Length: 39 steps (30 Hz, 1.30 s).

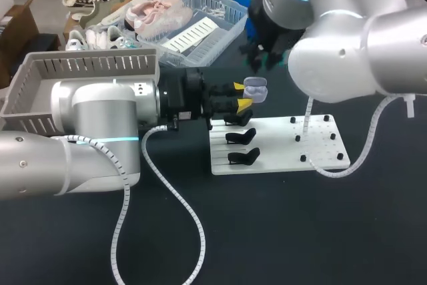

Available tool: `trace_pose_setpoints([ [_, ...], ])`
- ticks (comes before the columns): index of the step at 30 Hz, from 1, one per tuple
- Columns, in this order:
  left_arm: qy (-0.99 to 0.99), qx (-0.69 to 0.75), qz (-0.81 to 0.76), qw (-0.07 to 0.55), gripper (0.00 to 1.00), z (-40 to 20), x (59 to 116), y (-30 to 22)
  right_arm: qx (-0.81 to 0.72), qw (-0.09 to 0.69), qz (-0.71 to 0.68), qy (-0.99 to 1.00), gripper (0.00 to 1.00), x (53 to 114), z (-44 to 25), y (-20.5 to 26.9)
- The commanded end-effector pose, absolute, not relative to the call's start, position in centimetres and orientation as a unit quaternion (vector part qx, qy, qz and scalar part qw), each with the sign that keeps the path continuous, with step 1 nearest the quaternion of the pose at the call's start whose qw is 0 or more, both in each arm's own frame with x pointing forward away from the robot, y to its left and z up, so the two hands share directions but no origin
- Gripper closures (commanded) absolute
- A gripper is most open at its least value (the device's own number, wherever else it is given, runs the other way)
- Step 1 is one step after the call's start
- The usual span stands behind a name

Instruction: Pick up each earbud case from the left stands, insert the matching earbuds, close the lid, and place the case in the box.

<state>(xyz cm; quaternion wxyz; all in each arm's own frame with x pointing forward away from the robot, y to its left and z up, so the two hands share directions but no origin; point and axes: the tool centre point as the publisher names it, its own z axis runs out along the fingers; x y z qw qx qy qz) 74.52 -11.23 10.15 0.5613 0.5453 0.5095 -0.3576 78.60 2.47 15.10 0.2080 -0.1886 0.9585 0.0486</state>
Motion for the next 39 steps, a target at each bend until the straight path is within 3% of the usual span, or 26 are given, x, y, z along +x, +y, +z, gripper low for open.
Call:
trace_pose_setpoints([
  [1, 0.512, 0.543, -0.354, 0.564, 1.00, 10.2, 74.2, -11.3, -0.189, 0.203, 0.049, 0.960, 0.70, 78.6, 14.9, 2.7],
  [39, 0.512, 0.543, -0.354, 0.564, 1.00, 10.2, 74.2, -11.3, -0.181, 0.225, 0.058, 0.956, 0.71, 73.9, 15.7, 1.9],
])
